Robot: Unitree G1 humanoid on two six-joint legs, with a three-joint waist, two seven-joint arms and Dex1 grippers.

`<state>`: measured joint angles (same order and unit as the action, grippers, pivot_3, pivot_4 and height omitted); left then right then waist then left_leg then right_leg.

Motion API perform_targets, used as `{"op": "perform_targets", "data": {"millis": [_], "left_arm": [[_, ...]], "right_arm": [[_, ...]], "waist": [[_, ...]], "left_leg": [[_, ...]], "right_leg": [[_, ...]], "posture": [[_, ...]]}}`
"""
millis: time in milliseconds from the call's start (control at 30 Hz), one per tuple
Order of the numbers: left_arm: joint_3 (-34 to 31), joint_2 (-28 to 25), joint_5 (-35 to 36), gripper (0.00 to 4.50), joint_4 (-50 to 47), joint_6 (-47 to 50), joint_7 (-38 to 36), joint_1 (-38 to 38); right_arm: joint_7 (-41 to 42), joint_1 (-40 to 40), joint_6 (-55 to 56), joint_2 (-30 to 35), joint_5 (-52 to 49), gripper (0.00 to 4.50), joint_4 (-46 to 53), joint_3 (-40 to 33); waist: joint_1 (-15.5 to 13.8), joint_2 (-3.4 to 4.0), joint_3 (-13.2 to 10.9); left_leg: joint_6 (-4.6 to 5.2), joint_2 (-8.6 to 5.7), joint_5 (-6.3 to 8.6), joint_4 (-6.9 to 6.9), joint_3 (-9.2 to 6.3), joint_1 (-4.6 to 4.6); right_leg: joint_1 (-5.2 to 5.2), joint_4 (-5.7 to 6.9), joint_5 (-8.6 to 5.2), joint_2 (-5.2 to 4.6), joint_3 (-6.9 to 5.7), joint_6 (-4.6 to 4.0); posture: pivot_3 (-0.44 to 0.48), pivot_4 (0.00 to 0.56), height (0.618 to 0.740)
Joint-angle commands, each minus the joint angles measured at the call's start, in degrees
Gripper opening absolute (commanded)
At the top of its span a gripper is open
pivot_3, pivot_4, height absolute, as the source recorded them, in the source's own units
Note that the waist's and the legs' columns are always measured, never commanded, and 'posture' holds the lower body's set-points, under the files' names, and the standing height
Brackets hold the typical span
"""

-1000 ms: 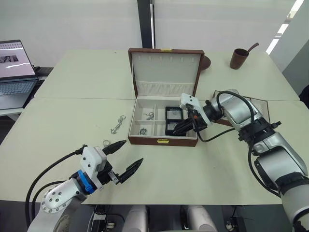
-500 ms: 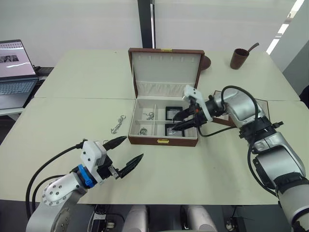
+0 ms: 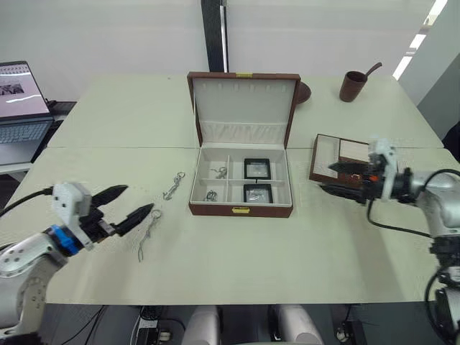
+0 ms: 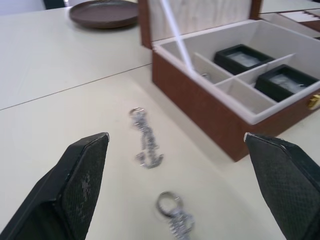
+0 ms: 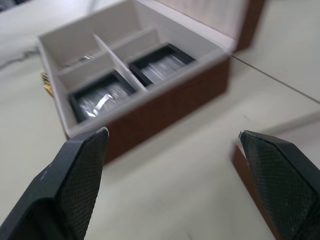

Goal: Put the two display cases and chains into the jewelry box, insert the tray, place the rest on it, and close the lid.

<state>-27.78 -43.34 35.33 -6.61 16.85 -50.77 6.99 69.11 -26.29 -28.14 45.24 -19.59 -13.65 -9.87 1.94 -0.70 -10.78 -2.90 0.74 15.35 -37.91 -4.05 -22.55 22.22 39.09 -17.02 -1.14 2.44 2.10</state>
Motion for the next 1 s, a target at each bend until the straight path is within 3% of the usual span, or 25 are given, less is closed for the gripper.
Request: {"op": "perform_targets", "data": {"millis": [33,367,1000], "left_arm": [[-3.8,-1.0,-1.3,4.50,3.3,-2.4,-0.9,0.9],[-7.8,-1.0,-5.0,4.50,12.6,-7.6,1.0,0.3],[-9.8,0.0,-6.4,4.50,16.0,-10.7,3.8,1.5]], "right_arm": [[-1.3,5.8,4.0,1.5,-1.4,4.44,0.2,-5.1],[-7.6,14.2,10.2,1.6,-3.0,4.44,-5.4,-14.7],[-8.6,14.4,17.8,2.6,-2.0,4.44,-13.1,-13.4]], "waist": [[0.0,-0.01,0.0],[-0.1,-0.02,0.0],[-0.1,-0.02,0.0]], "left_leg": [[0.00,0.01,0.00,0.00,-0.01,0.01],[0.00,0.01,0.00,0.02,0.03,0.01],[0.00,0.02,0.00,0.02,0.07,0.07]], "right_leg": [[-0.02,-0.01,0.00,0.01,-0.01,0.00],[-0.03,-0.01,0.00,0.00,0.04,0.01],[-0.08,-0.01,0.01,-0.02,0.06,0.01]], "posture": [[0.000,0.150,0.740],[0.000,0.150,0.740],[0.000,0.150,0.740]]}}
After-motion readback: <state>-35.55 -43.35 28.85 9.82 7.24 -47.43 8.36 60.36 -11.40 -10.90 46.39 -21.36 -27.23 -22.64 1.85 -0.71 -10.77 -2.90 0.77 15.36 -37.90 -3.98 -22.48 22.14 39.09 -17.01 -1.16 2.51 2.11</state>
